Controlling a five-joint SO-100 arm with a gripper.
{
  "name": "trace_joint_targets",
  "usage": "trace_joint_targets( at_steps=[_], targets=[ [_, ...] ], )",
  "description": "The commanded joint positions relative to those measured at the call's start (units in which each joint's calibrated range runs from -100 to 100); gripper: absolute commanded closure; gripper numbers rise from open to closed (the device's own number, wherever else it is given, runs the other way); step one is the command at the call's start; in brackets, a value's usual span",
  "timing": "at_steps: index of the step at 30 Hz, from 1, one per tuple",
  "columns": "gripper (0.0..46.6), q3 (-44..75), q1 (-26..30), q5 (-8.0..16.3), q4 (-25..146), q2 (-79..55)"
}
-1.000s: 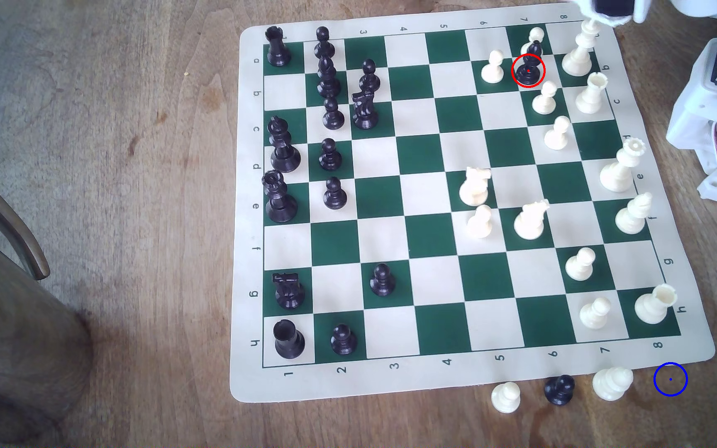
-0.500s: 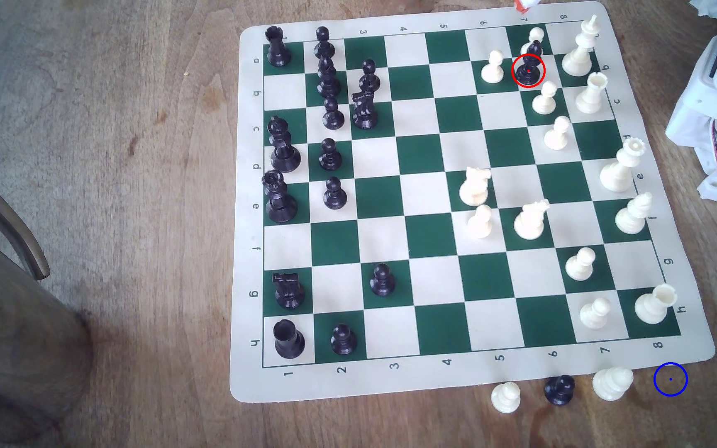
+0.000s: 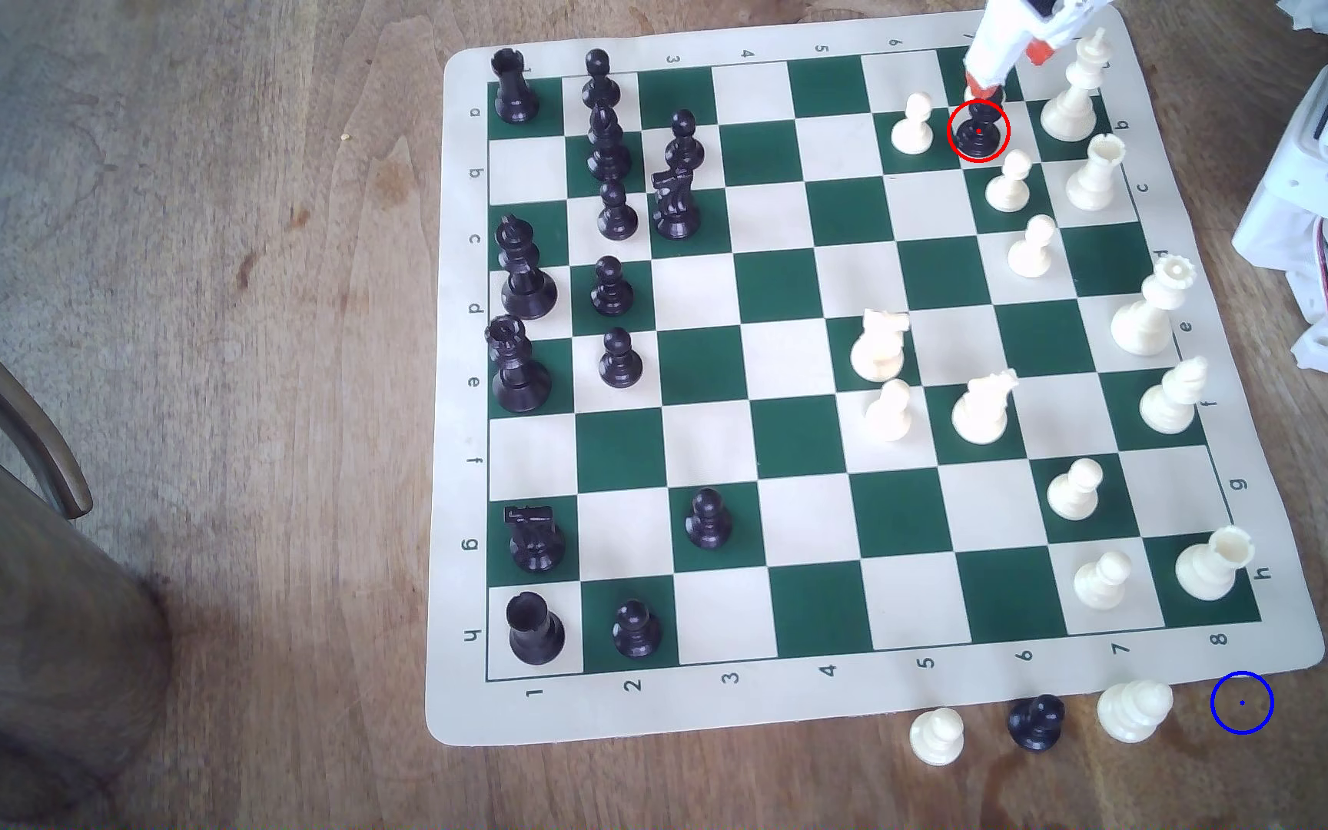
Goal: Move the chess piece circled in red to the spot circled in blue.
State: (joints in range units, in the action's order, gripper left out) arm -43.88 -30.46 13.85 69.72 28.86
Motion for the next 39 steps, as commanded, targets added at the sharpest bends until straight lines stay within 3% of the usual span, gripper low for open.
trace_joint_targets(
  at_steps=[1,18,39],
  targets=[
    [31.3,-3.2,1.2,-0.4,-5.6,-0.1],
    [32.0,-14.4,0.8,-2.7,-19.2,0.3],
    [32.6,-15.7,-1.2,-5.5,-23.5,2.0]
  ],
)
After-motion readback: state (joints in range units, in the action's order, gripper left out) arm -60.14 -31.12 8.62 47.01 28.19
